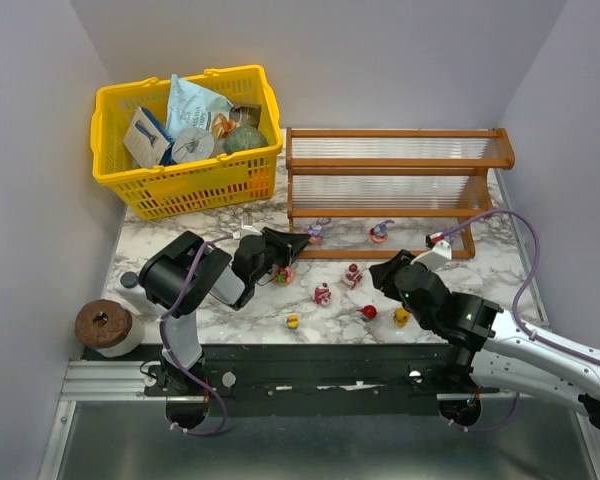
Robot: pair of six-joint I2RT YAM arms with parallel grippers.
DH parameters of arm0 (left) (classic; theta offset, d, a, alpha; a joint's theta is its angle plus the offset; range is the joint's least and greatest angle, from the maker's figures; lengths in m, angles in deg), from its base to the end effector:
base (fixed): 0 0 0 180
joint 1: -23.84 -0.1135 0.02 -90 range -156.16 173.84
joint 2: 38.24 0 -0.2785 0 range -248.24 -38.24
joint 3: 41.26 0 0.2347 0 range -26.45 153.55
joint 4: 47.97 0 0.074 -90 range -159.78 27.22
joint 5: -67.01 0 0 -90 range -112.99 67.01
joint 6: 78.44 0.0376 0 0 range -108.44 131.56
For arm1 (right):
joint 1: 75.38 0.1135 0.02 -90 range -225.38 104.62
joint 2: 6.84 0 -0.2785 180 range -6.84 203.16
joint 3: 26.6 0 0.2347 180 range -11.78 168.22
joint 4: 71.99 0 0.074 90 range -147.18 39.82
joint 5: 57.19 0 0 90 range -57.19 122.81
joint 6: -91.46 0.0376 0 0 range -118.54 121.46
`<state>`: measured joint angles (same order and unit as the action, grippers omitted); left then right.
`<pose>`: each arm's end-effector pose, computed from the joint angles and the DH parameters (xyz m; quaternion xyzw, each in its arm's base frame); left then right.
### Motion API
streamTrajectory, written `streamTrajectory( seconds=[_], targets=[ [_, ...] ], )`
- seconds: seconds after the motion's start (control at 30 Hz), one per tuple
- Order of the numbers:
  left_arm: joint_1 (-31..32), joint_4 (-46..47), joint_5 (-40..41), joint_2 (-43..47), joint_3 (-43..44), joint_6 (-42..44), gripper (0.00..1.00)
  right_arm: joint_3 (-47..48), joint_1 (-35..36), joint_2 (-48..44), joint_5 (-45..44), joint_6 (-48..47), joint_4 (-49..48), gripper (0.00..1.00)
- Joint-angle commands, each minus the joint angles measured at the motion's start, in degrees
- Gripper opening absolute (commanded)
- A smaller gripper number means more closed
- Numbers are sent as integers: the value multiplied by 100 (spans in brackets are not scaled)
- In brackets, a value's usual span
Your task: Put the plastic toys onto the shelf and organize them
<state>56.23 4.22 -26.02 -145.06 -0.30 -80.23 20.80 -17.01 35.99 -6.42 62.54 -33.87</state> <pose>0.2565 -0.1650 0.1395 -0.3752 0.6908 -0.5556 0.2708 0.0914 0.1030 0.2645 0.1783 0.8260 0.2356 0.4800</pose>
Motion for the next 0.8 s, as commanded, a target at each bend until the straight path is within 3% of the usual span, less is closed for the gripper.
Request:
streamTrajectory(
  seconds=[0.0,0.53,0.77],
  targets=[
    [5,-1093,57,-181,-304,337,30,-76,-27,33,-147,97,121,45],
    [5,-1075,-57,-216,-260,407,29,-76,-36,68,-129,115,112,45],
    [5,-1478,-207,-119,-111,442,39,-85,-36,-11,-147,141,112,45]
  ],
)
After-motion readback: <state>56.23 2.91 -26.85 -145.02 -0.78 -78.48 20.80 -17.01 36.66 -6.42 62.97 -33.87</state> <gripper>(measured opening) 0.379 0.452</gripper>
